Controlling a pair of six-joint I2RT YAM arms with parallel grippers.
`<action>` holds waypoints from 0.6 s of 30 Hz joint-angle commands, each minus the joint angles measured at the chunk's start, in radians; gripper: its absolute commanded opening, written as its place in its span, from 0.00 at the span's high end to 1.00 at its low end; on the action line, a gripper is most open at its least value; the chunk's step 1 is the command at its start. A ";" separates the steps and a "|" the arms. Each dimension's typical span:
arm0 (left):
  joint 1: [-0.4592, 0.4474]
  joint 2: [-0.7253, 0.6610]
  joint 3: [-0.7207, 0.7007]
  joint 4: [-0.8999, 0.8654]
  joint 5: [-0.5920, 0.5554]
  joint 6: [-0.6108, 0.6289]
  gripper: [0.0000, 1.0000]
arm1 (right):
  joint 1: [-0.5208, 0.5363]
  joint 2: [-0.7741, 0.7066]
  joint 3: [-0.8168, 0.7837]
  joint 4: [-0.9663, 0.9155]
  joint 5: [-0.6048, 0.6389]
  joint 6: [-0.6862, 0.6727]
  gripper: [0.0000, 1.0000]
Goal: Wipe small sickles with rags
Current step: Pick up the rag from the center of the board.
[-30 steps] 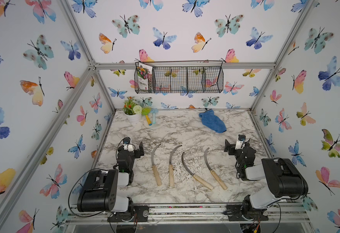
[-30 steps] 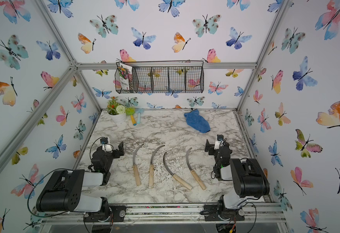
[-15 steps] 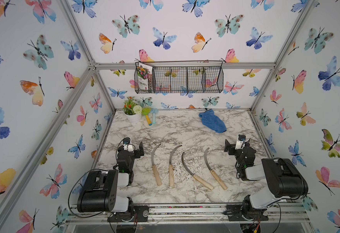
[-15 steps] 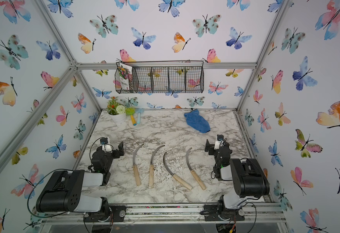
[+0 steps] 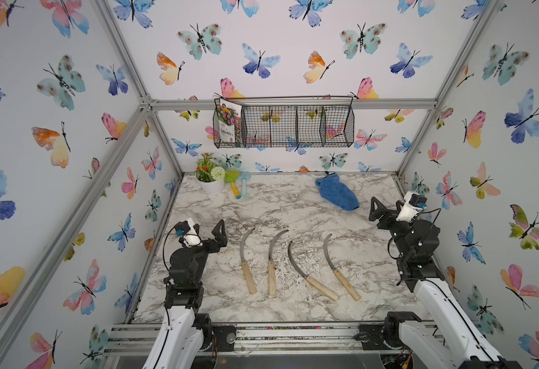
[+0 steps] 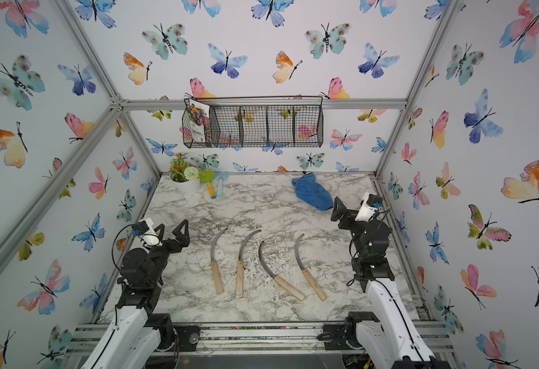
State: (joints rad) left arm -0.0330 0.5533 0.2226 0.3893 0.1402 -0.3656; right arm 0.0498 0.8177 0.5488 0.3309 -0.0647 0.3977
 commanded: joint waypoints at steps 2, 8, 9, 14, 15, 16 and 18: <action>-0.002 -0.158 0.042 -0.350 0.100 -0.199 0.02 | -0.001 -0.082 0.061 -0.354 -0.046 0.277 0.02; 0.000 -0.312 0.075 -0.632 -0.093 -0.426 0.01 | -0.001 -0.298 0.002 -0.381 -0.041 0.384 0.02; 0.000 -0.337 0.077 -0.637 -0.074 -0.421 0.01 | 0.000 -0.343 -0.016 -0.379 -0.043 0.392 0.02; 0.001 -0.414 0.064 -0.671 -0.007 -0.359 0.01 | -0.001 -0.405 0.032 -0.540 -0.133 0.353 0.02; -0.001 -0.417 0.064 -0.678 0.002 -0.367 0.01 | -0.001 -0.406 0.028 -0.536 -0.147 0.340 0.02; -0.001 -0.412 0.071 -0.684 0.011 -0.385 0.01 | -0.001 -0.405 0.018 -0.527 -0.150 0.326 0.02; -0.001 -0.393 0.094 -0.703 0.016 -0.439 0.01 | -0.001 -0.388 0.007 -0.534 -0.126 0.317 0.02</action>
State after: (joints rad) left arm -0.0338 0.1490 0.2806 -0.2539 0.1204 -0.7471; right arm 0.0498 0.4145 0.5617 -0.1406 -0.1730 0.7364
